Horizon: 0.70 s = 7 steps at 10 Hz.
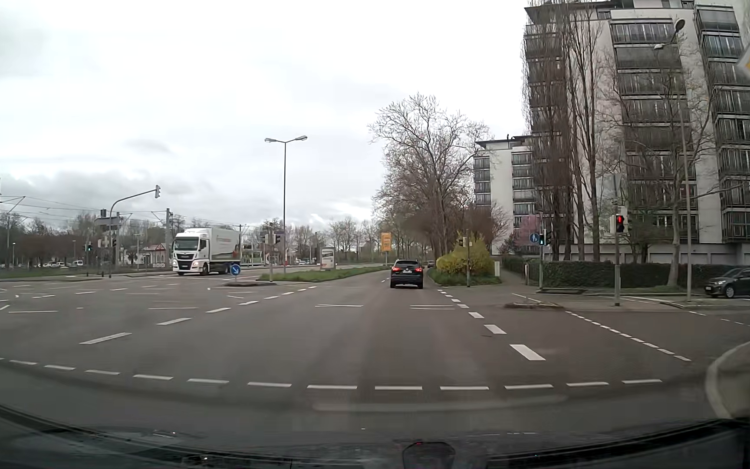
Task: Follow the waypoints while adhering to traffic rules and regulations
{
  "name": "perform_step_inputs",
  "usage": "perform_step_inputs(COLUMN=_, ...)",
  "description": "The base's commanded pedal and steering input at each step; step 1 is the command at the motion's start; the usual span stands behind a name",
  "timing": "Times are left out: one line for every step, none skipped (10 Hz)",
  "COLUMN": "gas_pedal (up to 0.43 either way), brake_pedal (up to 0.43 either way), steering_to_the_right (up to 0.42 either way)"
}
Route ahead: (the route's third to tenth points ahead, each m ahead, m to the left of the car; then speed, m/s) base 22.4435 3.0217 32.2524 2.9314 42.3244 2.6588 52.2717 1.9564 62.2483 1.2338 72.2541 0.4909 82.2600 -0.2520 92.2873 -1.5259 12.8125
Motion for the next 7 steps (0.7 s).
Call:
perform_step_inputs(gas_pedal=0.098, brake_pedal=0.0, steering_to_the_right=0.009)
perform_step_inputs(gas_pedal=0.098, brake_pedal=0.0, steering_to_the_right=0.009)
perform_step_inputs(gas_pedal=0.098, brake_pedal=0.0, steering_to_the_right=0.009)
perform_step_inputs(gas_pedal=0.098, brake_pedal=0.0, steering_to_the_right=0.009)
perform_step_inputs(gas_pedal=0.098, brake_pedal=0.0, steering_to_the_right=0.009)
perform_step_inputs(gas_pedal=0.098, brake_pedal=0.0, steering_to_the_right=0.009)
perform_step_inputs(gas_pedal=0.098, brake_pedal=0.0, steering_to_the_right=0.009)
